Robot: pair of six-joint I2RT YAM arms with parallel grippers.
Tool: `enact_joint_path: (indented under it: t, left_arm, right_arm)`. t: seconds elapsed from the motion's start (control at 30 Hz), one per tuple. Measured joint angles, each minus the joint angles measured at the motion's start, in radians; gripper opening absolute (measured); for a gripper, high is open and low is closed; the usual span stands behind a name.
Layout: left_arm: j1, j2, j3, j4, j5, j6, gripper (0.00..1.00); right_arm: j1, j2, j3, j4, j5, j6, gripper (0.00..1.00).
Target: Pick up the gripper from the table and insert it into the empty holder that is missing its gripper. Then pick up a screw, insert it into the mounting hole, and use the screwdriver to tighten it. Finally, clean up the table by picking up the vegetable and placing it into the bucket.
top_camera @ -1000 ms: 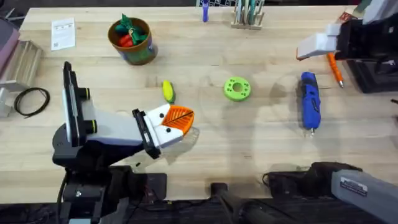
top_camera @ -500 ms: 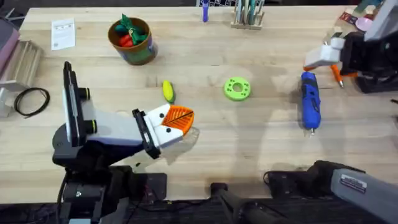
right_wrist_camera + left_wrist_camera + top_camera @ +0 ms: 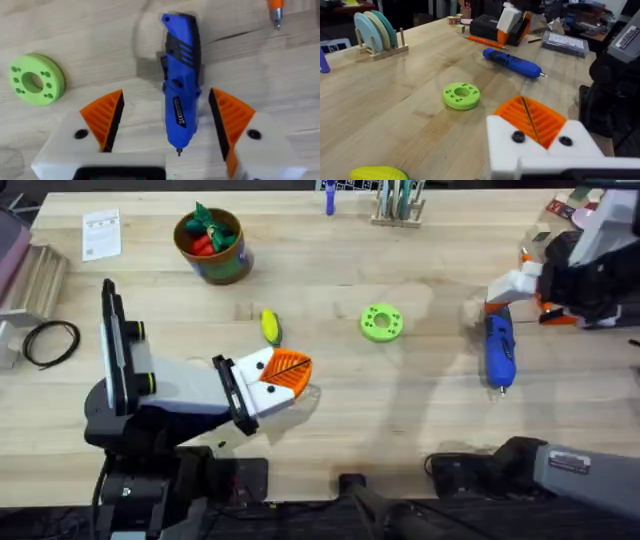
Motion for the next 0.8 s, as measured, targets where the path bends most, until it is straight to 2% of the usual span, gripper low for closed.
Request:
enact_joint_path:
  t: [0.37, 0.5, 0.8]
  left_arm:
    - [0.000, 0.000, 0.000, 0.000, 0.000, 0.000, 0.010]
    - [0.000, 0.000, 0.000, 0.000, 0.000, 0.000, 0.010]
    - [0.000, 0.000, 0.000, 0.000, 0.000, 0.000, 0.010]
  right_arm:
    - [0.000, 0.206, 0.000, 0.039, 0.005, -0.026, 0.991]
    - [0.000, 0.270, 0.000, 0.044, 0.041, -0.034, 0.992]
    - [0.002, 0.296, -0.013, 0.087, 0.135, -0.011, 0.991]
